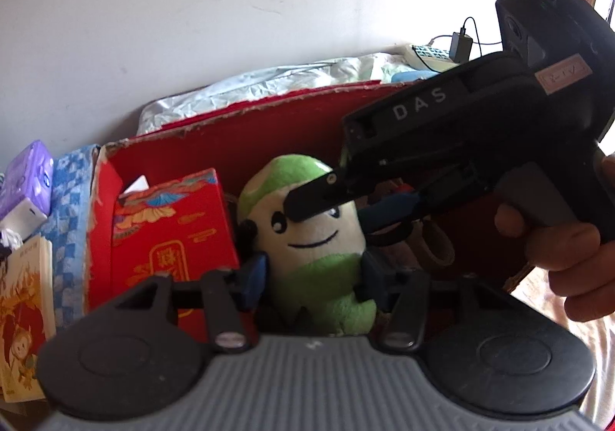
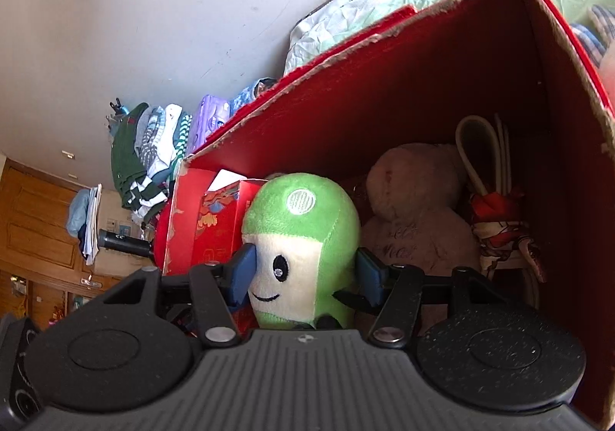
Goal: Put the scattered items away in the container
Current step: 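Lower the green plush doll into the container beside the teddy bear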
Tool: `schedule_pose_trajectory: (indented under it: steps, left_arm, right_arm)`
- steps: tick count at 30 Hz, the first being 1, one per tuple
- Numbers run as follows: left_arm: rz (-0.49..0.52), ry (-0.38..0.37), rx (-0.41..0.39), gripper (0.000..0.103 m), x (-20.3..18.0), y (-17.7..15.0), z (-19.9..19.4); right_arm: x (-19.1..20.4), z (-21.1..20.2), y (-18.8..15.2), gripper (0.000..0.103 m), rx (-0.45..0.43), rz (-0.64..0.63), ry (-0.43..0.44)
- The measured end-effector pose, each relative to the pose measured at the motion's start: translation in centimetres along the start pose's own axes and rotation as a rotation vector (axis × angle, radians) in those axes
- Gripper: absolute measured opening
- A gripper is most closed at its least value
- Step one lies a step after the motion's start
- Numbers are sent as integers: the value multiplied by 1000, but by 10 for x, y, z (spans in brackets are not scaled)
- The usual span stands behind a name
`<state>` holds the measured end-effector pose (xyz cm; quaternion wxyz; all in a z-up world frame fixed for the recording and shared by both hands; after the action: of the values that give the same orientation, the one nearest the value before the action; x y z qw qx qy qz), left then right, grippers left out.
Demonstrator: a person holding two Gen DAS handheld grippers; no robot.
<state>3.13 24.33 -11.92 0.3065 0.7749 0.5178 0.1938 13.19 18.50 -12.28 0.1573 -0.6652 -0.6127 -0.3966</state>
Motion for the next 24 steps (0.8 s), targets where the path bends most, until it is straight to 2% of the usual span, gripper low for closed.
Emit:
schedule_pose_trajectory:
  steps: [5,9,11,13,15,16,18,20,21,24]
  left_arm:
    - [-18,-2,-1,60,0,-1,-4]
    - [-20,7,3,60,-1,-1,-4]
    - [-33,5,4,59,-1,0,-7]
    - [-38,2,-12,57,-1,1,-13]
    - [-35,1,-29,57,-1,3,-19]
    - [-36,-2,-32,57,-1,3,-22]
    - [-37,-14,-36,57,-2,2,-24]
    - [-34,-14,-38,57,-3,1,-25]
    - [-33,-10,-38,57,-3,1,-25]
    - [-54,-4,-31,57,0,1,-24]
  right_arm:
    - [1,-9,4,64,-25,-27,-13]
    - [0,-31,10,66,-95,-21,-11]
    - [-3,-40,10,59,-114,-16,-32]
    - [-5,-42,6,42,-99,-32,-68]
    - [-9,-39,1,33,-92,-55,-123]
    - [-12,-35,-1,31,-81,-62,-150]
    - [-14,-25,-4,30,-62,-67,-151]
    - [-6,-17,-6,22,-51,-76,-136]
    - [-4,-14,-6,13,-48,-86,-131]
    - [-2,-10,-4,11,-57,-109,-170]
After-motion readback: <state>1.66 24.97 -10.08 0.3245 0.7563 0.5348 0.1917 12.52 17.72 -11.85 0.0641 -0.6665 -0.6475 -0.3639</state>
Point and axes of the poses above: each gripper's, at about its wrist camera, not at the fingertips, and z roughly the way its jaws point, x to its left, y to its top, the point moved 9 cm from there along z, roughly the way its jaws point, and after that the axes turned 1 degree about -y, right-handed, at the moved point
